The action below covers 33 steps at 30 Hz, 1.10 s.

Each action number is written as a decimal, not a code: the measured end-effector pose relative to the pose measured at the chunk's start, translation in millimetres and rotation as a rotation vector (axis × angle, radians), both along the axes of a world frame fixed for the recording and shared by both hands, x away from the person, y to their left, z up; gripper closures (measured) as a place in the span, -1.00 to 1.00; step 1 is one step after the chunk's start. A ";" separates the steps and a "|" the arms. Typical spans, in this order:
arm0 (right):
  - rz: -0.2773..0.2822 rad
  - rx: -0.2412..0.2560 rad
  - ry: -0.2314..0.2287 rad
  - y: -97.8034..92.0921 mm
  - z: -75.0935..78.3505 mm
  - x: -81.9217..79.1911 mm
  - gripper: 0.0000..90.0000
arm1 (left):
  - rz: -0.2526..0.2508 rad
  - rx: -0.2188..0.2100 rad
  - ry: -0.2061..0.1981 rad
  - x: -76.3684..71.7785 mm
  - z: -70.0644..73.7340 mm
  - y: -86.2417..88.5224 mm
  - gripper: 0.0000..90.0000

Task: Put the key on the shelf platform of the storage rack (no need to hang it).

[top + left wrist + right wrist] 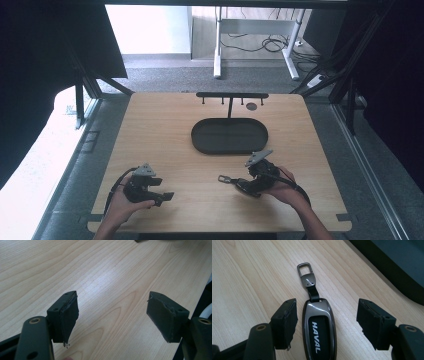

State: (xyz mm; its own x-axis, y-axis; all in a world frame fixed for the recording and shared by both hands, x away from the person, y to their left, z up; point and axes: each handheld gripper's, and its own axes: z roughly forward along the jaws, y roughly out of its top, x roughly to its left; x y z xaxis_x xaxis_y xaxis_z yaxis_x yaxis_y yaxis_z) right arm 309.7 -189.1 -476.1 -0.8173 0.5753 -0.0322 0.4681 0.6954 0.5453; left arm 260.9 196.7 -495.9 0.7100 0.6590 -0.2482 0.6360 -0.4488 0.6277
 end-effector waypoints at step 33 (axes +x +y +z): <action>0.051 -0.097 0.083 14.1 -16.0 -2.2 -0.25 | -0.024 0.024 0.009 1.2 -5.2 -5.0 -0.43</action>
